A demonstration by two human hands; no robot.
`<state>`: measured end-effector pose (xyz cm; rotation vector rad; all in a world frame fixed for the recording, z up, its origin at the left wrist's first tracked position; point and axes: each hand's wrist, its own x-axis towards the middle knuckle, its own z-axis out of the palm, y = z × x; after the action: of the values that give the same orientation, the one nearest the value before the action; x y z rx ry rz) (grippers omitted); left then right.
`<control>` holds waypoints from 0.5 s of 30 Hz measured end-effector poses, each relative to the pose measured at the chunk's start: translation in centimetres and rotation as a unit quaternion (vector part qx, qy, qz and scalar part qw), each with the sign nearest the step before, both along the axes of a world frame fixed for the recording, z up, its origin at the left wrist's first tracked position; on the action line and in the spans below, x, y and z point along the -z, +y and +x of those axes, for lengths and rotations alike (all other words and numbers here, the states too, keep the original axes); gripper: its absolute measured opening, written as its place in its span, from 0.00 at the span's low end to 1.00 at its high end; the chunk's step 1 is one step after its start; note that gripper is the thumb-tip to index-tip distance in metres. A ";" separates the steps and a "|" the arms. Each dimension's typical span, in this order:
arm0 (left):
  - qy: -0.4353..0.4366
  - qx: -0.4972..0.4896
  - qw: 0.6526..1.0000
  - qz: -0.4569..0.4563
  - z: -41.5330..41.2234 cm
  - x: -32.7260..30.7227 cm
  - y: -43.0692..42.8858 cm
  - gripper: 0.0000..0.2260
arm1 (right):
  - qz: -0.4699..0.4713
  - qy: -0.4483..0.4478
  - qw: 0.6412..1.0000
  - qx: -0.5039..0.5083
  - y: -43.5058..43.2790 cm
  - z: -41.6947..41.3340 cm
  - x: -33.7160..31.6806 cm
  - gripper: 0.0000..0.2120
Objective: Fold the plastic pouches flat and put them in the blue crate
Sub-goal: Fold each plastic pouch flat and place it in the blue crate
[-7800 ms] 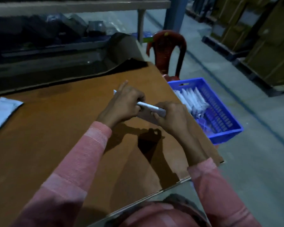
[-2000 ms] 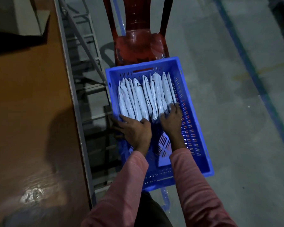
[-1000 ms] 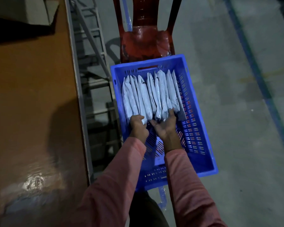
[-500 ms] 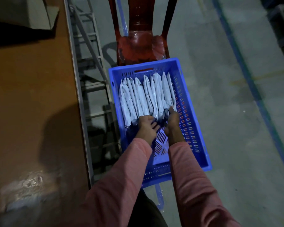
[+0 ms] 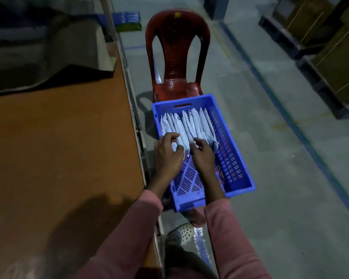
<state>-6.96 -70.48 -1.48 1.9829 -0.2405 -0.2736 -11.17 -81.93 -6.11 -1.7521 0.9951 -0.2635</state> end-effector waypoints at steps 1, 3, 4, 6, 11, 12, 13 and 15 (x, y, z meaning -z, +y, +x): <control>-0.034 0.012 0.999 0.018 -0.6 -0.7 2.2 0.15 | -0.034 -0.013 0.999 -0.027 1.3 -0.4 -1.4 0.17; -0.081 0.010 0.996 0.039 -2.0 -1.9 6.7 0.15 | -0.092 -0.048 0.992 -0.070 3.9 -1.4 -3.9 0.16; -0.099 0.007 0.994 0.042 -2.6 -2.2 9.2 0.16 | -0.123 -0.067 0.986 -0.088 5.4 -1.9 -4.9 0.16; -0.133 -0.003 0.989 0.061 -4.0 -2.5 14.2 0.16 | -0.171 -0.094 0.974 -0.114 9.0 -3.4 -6.9 0.15; -0.180 -0.060 0.977 0.098 -7.1 -3.5 27.4 0.15 | -0.251 -0.136 0.934 -0.215 19.6 -6.5 -9.4 0.15; -0.182 -0.076 0.975 0.102 -7.7 -3.7 30.0 0.15 | -0.262 -0.145 0.924 -0.240 21.7 -6.8 -9.5 0.15; -0.183 -0.092 0.972 0.112 -8.3 -4.0 32.3 0.15 | -0.271 -0.154 0.913 -0.262 23.6 -6.9 -9.5 0.16; -0.185 -0.129 0.966 0.129 -9.3 -4.4 36.6 0.15 | -0.274 -0.159 0.901 -0.295 27.2 -6.8 -9.7 0.16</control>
<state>-16.25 -33.86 2.92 2.2883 -0.1870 0.2502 -17.99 -54.74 3.57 -2.3327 0.1158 -0.4467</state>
